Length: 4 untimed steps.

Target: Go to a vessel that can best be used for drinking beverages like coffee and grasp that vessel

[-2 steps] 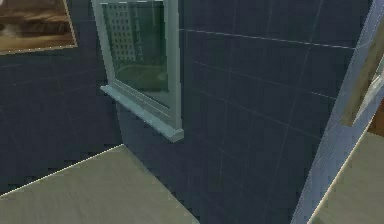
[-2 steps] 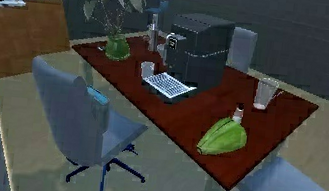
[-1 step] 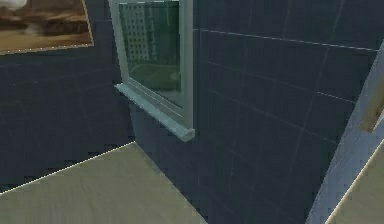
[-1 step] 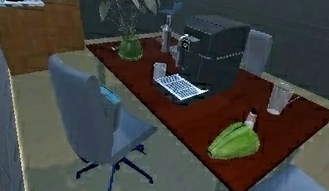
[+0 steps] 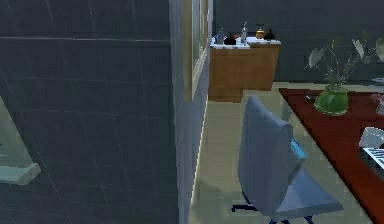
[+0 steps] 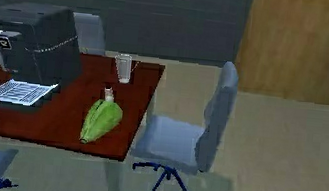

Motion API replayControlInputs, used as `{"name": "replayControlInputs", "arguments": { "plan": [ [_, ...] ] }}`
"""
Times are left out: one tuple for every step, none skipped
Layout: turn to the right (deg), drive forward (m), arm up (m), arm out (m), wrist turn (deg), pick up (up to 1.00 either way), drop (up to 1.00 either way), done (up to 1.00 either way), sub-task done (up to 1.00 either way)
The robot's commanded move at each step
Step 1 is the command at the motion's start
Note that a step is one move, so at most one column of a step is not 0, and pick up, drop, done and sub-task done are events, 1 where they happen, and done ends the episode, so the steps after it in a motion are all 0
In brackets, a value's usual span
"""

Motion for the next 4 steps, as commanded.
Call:
{"name": "replayControlInputs", "arguments": {
  "plan": [
    [24.0, 0.0, 0.0, 0.0, 0.0, 0.0, 0.0, 0.0, 0.0],
    [0.0, 0.55, 0.0, 0.0, 0.0, 0.0, 0.0, 0.0, 0.0],
    [-45.0, 0.0, 0.0, 0.0, 0.0, 0.0, 0.0, 0.0, 0.0],
    [-9.0, 0.0, 0.0, 0.0, 0.0, 0.0, 0.0, 0.0, 0.0]
  ]
}}
